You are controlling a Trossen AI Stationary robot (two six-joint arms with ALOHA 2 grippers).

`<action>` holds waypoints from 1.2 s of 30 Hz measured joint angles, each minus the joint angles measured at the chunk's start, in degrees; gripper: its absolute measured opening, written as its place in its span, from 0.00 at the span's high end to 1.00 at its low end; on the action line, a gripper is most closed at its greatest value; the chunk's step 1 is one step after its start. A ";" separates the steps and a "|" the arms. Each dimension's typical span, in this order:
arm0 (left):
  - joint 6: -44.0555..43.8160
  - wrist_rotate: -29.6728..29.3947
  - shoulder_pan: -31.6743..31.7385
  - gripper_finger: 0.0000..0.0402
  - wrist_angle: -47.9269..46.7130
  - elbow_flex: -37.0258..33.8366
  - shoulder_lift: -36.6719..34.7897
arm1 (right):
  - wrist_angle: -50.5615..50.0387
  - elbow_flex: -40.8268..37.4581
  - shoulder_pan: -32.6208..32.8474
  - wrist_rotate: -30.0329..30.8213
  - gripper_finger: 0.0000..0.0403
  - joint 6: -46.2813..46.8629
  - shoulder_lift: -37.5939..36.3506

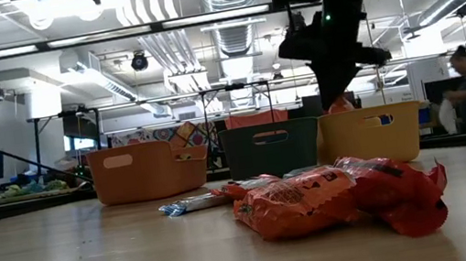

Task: Sort candy
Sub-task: Put the orange chocolate bar into the yellow bin

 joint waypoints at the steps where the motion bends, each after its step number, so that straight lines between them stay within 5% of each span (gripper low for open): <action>1: 0.13 1.38 0.00 0.80 0.63 -2.39 -0.89 | 0.15 -0.01 0.00 -0.53 0.97 0.32 0.42; 8: 1.91 13.02 -0.25 0.80 14.48 -22.93 -10.28 | 1.33 -0.01 -0.02 -2.94 0.93 1.55 0.82; 15: -4.91 19.38 -0.31 0.80 24.61 -40.21 -19.08 | 1.36 -0.01 -0.02 -3.36 0.70 3.49 0.76; 24: -4.43 22.87 -1.12 0.67 25.69 -50.92 -23.60 | 1.31 -0.01 -0.02 -7.27 0.49 5.21 -0.38; 30: 1.73 22.82 -7.34 0.53 30.17 -55.66 -23.82 | 1.26 -0.01 0.13 -9.76 0.45 6.05 -2.99; 36: -4.07 22.83 -13.79 0.50 36.12 -60.37 -22.80 | 1.31 -0.01 0.13 -9.96 0.45 6.63 -5.69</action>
